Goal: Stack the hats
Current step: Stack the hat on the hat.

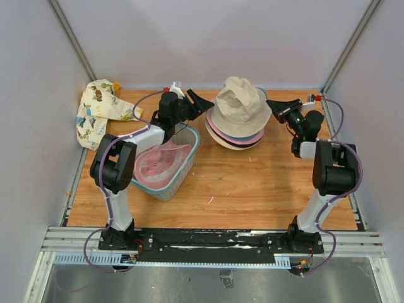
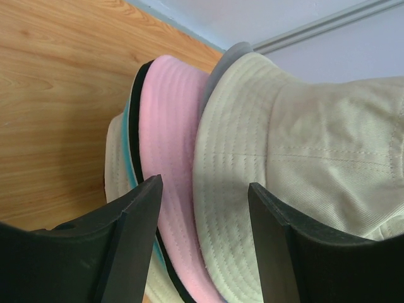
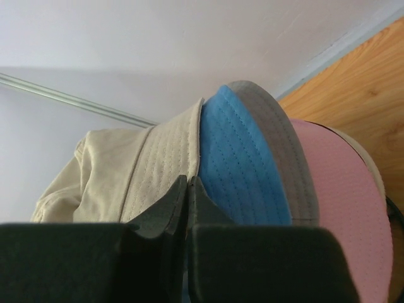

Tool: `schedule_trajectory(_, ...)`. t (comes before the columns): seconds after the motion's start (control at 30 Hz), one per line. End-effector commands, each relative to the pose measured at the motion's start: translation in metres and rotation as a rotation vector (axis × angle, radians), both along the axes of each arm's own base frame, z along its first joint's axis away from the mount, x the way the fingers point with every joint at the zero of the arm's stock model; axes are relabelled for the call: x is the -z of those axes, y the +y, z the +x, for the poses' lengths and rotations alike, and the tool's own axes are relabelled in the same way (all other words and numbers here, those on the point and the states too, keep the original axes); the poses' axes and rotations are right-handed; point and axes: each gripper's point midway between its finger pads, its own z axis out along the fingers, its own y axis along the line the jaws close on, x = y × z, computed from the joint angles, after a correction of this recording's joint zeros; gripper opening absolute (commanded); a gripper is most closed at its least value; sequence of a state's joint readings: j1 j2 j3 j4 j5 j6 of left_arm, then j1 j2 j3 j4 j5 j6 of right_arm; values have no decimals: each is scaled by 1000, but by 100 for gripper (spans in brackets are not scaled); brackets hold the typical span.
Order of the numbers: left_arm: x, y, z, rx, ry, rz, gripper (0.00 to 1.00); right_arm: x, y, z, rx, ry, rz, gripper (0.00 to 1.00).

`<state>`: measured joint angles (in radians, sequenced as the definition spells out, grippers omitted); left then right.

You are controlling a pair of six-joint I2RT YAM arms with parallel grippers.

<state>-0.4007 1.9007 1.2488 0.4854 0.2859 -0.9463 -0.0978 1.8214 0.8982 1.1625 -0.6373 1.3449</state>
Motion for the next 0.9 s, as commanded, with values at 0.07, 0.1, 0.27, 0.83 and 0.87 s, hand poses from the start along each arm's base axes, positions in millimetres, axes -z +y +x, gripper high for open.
schedule_trajectory(0.07,-28,-2,-12,21,-59,-39,61,20,4,-18,37,0,25,0)
schedule_trajectory(0.1,-28,-2,-13,24,-58,-44,61,24,3,-20,48,4,27,1)
schedule_trajectory(0.27,-34,-5,-17,42,-63,-83,60,26,4,-26,62,-8,37,1)
schedule_trajectory(0.83,-40,6,-31,2,-59,0,58,26,11,-29,50,-9,16,0)
schedule_trajectory(0.87,-40,9,-32,-7,-61,10,58,26,11,-29,51,-11,16,0)
